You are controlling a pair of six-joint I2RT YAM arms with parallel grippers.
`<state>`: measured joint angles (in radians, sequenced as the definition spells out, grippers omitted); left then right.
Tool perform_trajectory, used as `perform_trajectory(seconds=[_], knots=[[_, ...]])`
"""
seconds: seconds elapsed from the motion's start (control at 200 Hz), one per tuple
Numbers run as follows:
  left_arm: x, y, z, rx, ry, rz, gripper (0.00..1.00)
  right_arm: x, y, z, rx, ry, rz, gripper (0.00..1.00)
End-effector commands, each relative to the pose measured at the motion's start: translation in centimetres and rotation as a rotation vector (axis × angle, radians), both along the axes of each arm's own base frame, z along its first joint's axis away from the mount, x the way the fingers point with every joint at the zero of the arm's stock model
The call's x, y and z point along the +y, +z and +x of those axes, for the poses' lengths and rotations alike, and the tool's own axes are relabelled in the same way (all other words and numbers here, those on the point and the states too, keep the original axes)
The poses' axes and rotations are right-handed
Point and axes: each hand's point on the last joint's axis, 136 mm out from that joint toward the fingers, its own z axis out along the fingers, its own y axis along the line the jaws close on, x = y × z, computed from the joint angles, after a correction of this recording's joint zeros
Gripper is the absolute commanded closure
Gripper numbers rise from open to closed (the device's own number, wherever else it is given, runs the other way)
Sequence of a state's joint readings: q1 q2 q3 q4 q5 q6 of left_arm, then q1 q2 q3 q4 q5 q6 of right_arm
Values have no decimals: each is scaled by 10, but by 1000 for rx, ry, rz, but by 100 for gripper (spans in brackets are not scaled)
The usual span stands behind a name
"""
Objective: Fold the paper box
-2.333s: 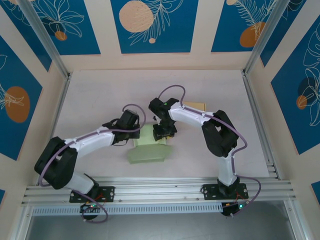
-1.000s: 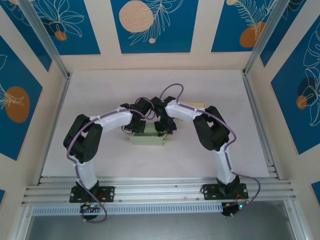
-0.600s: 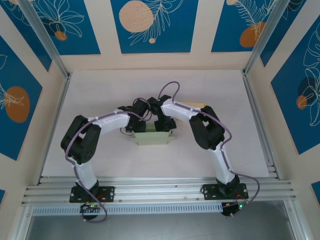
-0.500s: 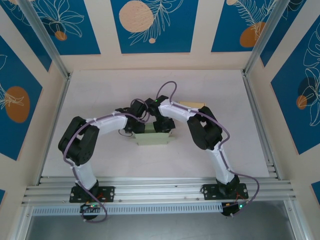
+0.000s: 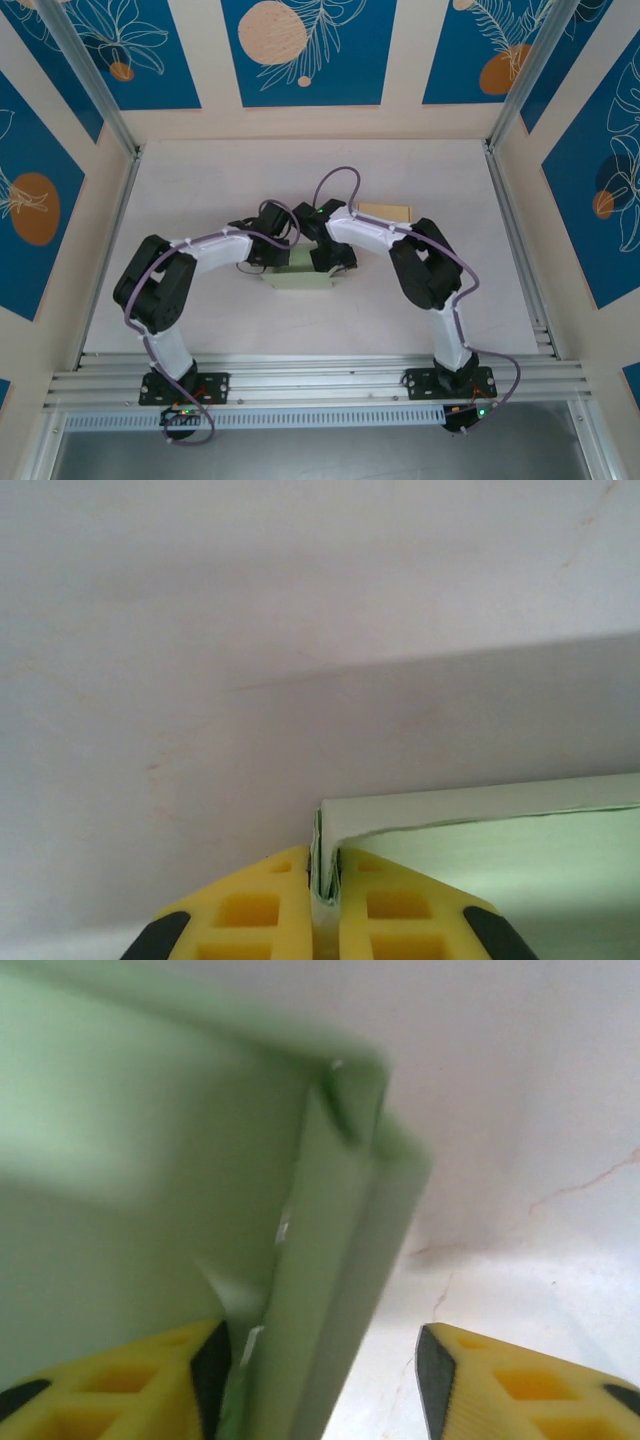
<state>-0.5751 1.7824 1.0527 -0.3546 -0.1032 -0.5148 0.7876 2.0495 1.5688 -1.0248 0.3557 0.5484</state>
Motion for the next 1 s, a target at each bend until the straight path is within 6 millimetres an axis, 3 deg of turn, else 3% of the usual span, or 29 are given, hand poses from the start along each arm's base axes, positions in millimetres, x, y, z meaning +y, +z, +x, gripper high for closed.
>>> perform_trajectory(seconds=[0.0,0.12,0.215,0.42,0.615,0.795,0.995], knots=[[21,-33,-12,67,9,122,97,37,60,14,-130,18,282,42],[20,-33,-11,69,4,126,97,41,83,19,-167,-14,447,37],[21,-34,-10,72,2,131,97,30,84,21,-165,-63,497,37],[20,-31,-9,71,-2,132,98,-10,65,20,-127,-202,540,64],[22,-33,-11,78,-1,145,98,-28,47,16,-96,-261,504,76],[20,-31,-8,74,-5,141,98,-20,24,19,-41,-255,480,81],[10,-30,-5,72,-27,139,98,11,25,33,-47,-171,464,82]])
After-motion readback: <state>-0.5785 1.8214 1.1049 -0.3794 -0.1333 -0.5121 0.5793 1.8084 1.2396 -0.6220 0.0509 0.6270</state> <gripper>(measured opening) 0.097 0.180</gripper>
